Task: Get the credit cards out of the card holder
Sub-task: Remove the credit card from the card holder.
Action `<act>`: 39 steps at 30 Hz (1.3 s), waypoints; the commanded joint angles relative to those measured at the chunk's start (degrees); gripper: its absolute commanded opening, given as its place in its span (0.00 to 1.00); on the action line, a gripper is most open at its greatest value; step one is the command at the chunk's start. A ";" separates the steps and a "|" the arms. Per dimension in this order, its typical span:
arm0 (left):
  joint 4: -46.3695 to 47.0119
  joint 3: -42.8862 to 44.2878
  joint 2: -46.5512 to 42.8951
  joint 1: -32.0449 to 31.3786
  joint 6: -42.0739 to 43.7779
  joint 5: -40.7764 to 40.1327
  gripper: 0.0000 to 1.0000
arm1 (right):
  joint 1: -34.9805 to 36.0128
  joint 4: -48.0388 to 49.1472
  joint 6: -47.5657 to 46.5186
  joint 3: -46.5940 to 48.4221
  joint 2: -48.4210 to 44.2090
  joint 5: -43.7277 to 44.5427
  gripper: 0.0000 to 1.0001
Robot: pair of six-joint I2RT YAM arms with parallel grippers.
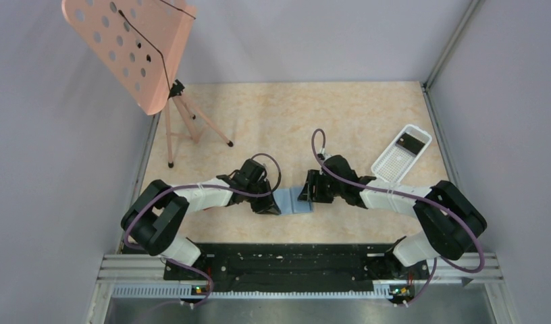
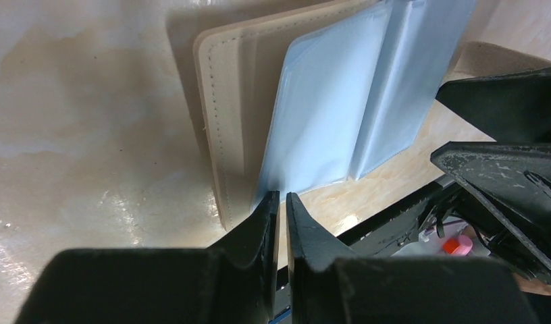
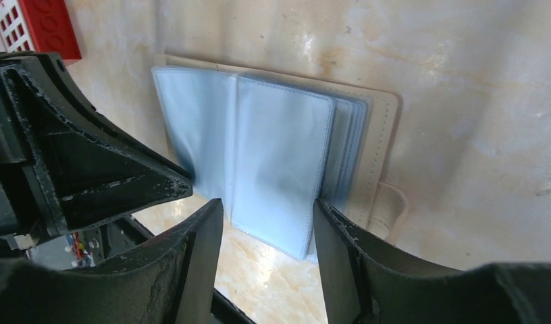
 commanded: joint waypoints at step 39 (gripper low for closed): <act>-7.78 1.06 -29.14 0.25 4.67 -14.30 0.29 | 2.57 7.80 4.91 9.33 2.57 -7.44 0.55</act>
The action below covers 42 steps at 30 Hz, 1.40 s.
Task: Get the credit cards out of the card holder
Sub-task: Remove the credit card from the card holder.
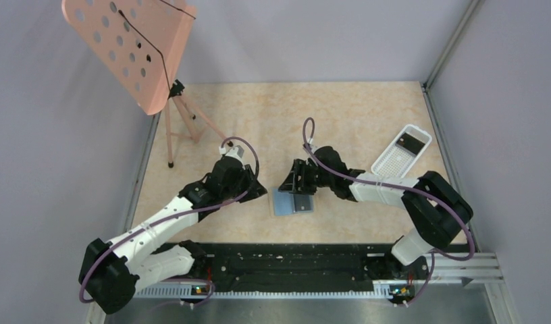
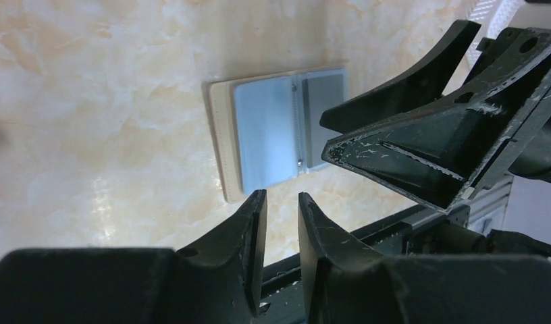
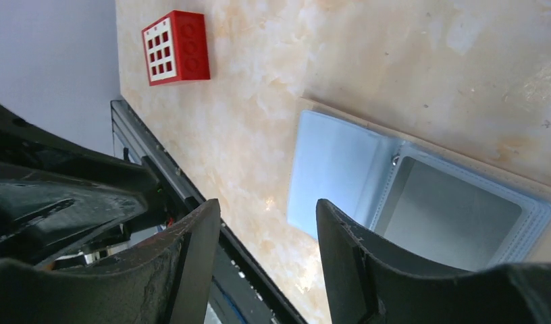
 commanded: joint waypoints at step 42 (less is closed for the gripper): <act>19.94 -5.78 24.57 -0.12 4.33 8.63 0.15 | -4.69 -12.90 -11.33 -4.27 -4.85 6.73 0.48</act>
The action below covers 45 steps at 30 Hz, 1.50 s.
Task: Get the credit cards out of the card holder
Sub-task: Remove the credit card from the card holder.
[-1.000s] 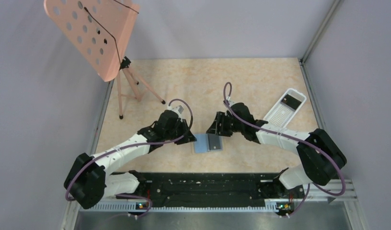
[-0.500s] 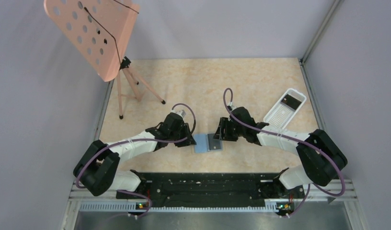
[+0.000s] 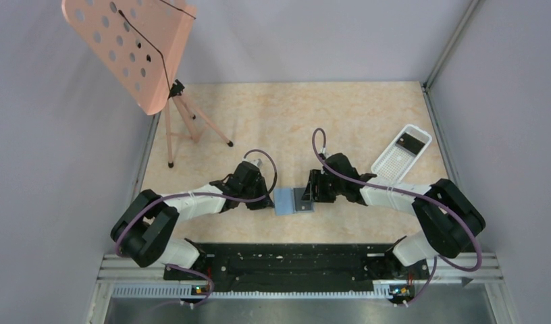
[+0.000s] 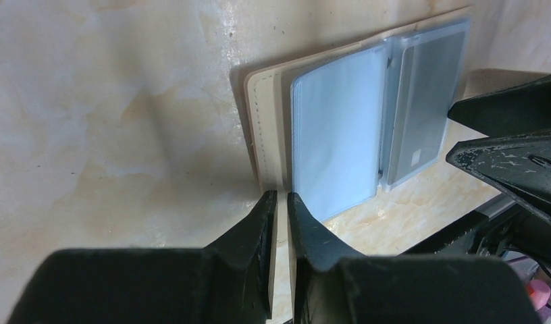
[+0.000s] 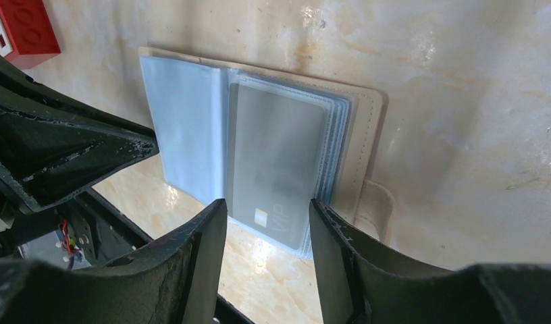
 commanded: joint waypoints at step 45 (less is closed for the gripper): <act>-2.24 1.04 -3.57 -4.22 -4.64 -3.77 0.13 | -0.23 -3.06 -3.13 3.79 -0.16 2.67 0.51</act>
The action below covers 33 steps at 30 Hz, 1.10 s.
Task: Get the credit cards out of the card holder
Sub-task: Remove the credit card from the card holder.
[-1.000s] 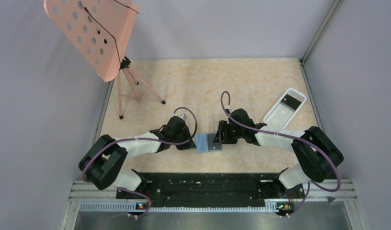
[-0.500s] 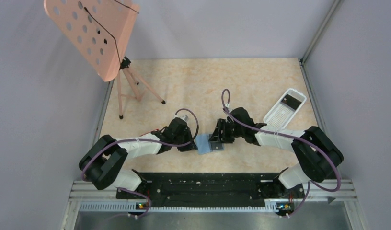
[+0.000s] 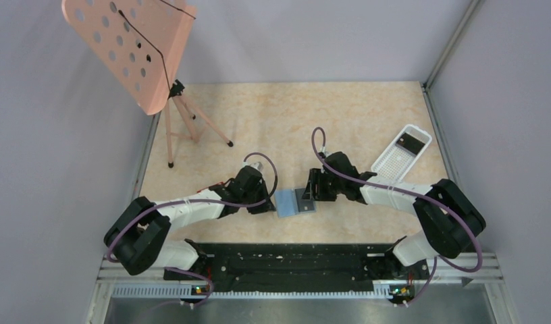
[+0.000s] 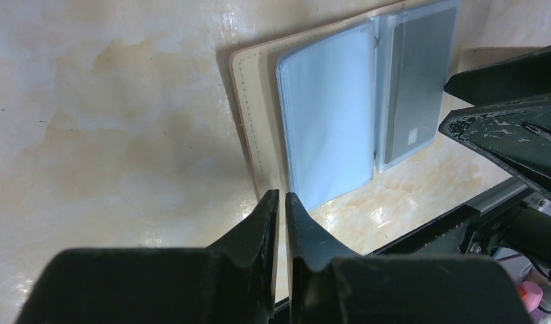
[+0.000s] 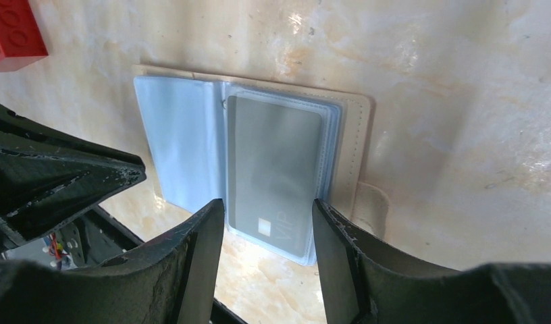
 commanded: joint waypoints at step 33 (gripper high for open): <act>0.99 1.36 1.61 -0.12 -0.47 -0.63 0.13 | -0.14 2.29 0.72 2.53 -0.52 -3.27 0.44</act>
